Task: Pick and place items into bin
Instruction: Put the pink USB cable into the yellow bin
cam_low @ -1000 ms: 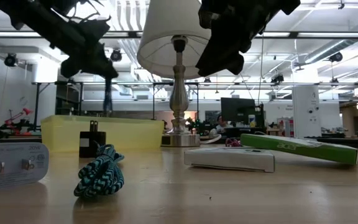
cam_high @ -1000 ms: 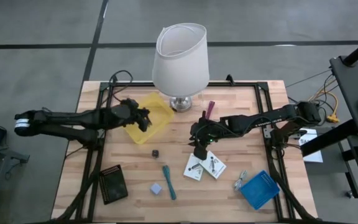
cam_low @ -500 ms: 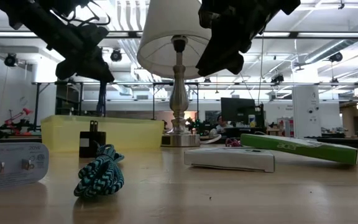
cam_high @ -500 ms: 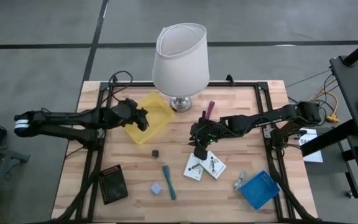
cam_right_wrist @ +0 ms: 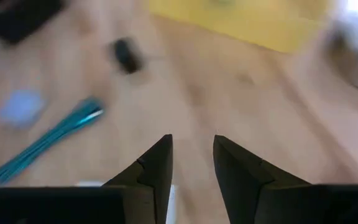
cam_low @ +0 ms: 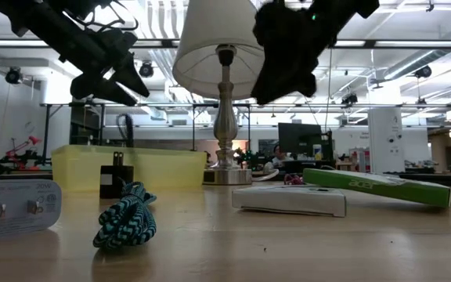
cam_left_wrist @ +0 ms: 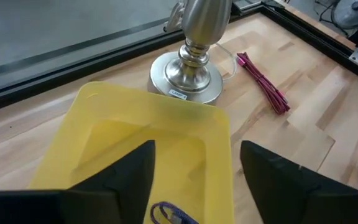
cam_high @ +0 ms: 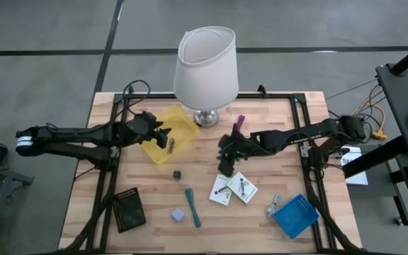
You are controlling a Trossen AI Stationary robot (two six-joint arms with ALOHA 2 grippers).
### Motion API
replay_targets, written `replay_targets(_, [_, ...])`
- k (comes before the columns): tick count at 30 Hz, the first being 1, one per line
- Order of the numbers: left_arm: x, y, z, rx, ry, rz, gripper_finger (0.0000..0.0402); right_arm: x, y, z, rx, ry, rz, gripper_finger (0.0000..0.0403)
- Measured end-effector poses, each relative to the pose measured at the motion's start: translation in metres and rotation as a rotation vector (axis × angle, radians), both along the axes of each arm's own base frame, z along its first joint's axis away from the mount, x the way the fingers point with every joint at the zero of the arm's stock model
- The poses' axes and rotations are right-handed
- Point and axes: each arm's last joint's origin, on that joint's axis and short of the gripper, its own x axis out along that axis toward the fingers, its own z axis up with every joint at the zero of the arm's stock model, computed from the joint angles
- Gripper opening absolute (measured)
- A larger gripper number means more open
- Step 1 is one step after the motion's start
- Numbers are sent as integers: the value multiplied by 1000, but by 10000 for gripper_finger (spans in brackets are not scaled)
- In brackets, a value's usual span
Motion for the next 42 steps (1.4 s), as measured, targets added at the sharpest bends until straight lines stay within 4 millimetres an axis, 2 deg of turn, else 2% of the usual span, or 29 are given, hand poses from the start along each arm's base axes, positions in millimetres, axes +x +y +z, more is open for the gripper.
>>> replay_targets(4, [-2, 0, 2, -2, -16, 3, 245, -7, -15, -5, 3, 60, -208, 104])
replay_targets(14, [-11, -2, 12, 7, -79, 3, 246, -33, -62, -17, 100, 241, -624, 94])
replay_targets(19, [-15, -2, 16, 11, -111, 3, 246, -35, -93, -26, 261, 266, -618, 128])
replay_targets(24, [-18, -3, 19, 14, -130, 3, 246, -35, -114, -40, 314, 283, -751, 183])
replay_targets(32, [-18, -3, 18, 14, -125, 3, 246, -26, -123, -64, 245, 306, -827, 241])
replay_targets(42, [-16, -2, 16, 11, -109, 3, 246, -18, -126, -92, 242, 353, -827, 250])
